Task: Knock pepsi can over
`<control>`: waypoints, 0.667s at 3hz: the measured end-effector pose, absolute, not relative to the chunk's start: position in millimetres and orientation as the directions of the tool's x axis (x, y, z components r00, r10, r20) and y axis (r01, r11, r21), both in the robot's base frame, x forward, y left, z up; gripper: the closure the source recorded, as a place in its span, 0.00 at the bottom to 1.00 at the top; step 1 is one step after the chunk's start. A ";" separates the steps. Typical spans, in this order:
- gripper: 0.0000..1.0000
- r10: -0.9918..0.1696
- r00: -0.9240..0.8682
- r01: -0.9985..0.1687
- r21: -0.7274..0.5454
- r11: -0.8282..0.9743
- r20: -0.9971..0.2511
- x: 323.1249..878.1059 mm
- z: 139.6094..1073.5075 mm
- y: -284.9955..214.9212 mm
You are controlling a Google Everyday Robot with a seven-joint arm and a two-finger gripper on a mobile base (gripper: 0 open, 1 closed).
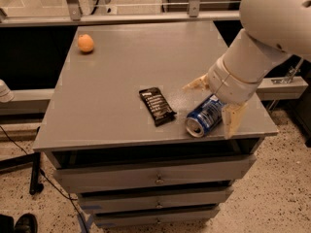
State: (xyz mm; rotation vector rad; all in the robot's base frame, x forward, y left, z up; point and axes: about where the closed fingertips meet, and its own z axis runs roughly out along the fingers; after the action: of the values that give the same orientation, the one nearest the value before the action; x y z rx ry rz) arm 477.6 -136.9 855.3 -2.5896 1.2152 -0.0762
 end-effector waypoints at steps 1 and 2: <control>0.00 -0.767 0.635 -0.759 -0.265 -0.595 -0.096 473.9 852.5 -129.7; 0.00 -0.775 0.622 -0.772 -0.255 -0.582 -0.112 475.4 852.1 -129.2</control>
Offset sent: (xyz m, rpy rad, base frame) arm 0.0008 0.0064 -0.0034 0.0322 0.0636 -0.0476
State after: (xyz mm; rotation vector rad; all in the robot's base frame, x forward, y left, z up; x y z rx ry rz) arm 475.4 -129.2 852.1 -2.5689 1.2559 -0.0167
